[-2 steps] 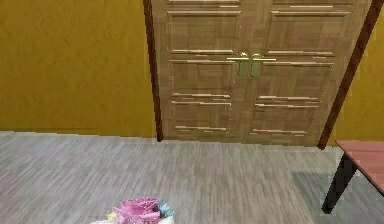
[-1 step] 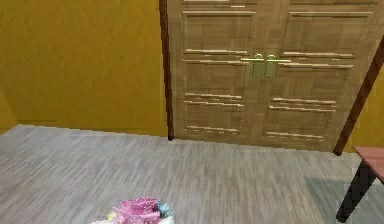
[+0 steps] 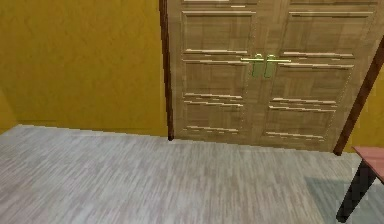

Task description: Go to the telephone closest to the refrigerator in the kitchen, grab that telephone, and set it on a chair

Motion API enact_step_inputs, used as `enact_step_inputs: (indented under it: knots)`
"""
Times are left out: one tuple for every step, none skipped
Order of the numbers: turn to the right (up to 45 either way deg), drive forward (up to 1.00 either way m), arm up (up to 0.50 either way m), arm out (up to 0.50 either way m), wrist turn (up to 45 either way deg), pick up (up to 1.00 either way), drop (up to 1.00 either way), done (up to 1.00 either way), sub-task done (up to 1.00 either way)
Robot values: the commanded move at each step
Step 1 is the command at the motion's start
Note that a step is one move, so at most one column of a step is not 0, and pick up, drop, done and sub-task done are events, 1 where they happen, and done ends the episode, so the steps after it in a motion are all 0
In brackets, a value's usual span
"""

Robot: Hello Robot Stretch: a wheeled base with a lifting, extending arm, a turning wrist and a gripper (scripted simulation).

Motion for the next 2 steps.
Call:
enact_step_inputs:
  knots:
    - [0.0, 0.00, 0.00, 0.00, 39.0, 0.00, 0.00, 0.00, 0.00]
    - [0.0, 0.00, -0.38, 0.00, 0.0, 0.00, 0.00, 0.00, 0.00]
